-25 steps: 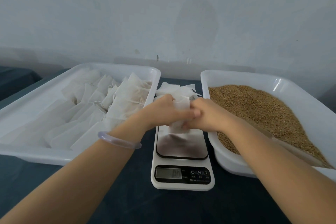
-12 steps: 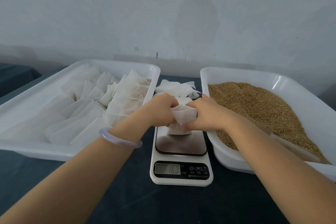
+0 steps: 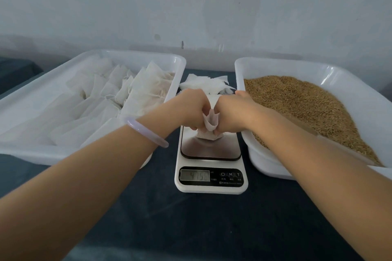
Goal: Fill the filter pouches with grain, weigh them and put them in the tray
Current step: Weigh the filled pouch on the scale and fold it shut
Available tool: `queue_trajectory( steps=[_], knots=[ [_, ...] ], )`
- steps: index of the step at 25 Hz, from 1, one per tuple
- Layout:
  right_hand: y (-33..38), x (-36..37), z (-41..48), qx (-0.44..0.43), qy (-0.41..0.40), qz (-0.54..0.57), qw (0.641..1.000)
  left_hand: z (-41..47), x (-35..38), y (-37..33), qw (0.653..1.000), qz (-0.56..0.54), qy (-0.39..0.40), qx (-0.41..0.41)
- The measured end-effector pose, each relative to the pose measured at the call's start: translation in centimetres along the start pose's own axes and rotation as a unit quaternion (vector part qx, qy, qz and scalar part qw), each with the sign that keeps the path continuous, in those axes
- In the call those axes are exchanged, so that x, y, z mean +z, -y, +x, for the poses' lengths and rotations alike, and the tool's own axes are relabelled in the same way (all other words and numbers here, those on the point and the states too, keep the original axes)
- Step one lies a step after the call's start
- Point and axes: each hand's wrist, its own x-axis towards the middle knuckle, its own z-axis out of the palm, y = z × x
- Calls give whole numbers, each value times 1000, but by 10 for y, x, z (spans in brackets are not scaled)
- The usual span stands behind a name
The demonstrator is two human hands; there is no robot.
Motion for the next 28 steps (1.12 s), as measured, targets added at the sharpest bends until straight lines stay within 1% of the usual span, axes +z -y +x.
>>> queue_trajectory(
  steps=[3,5,8,11,12,14,17,21,24,28],
  knots=[
    [-1,4,-5,-6,-28,16,999,0,6,4,999,-40,-9,7],
    [-2,4,-6,-9,-42,35,998,-1,8,4,999,-48,-2,22],
    [-7,-2,-15,4,-22,135,991,-2,7,5,997,-69,13,18],
    [-19,-9,-21,-6,3,277,961,-3,3,5,981,-194,-1,2],
    [-20,-10,-22,-10,1,311,950,-4,2,5,973,-231,-8,-1],
    [-21,-7,-22,-11,-6,341,940,-5,3,6,965,-262,-19,1],
    [-19,-5,-21,-8,-42,376,926,-7,5,6,959,-277,-50,12],
    [-21,-4,-21,-10,-83,399,913,-9,4,5,958,-282,-59,8],
    [-21,-4,-23,-15,-69,426,902,-9,3,4,965,-253,-64,6],
    [-20,-5,-22,-11,-61,435,898,-8,2,4,969,-237,-65,4]
  ],
)
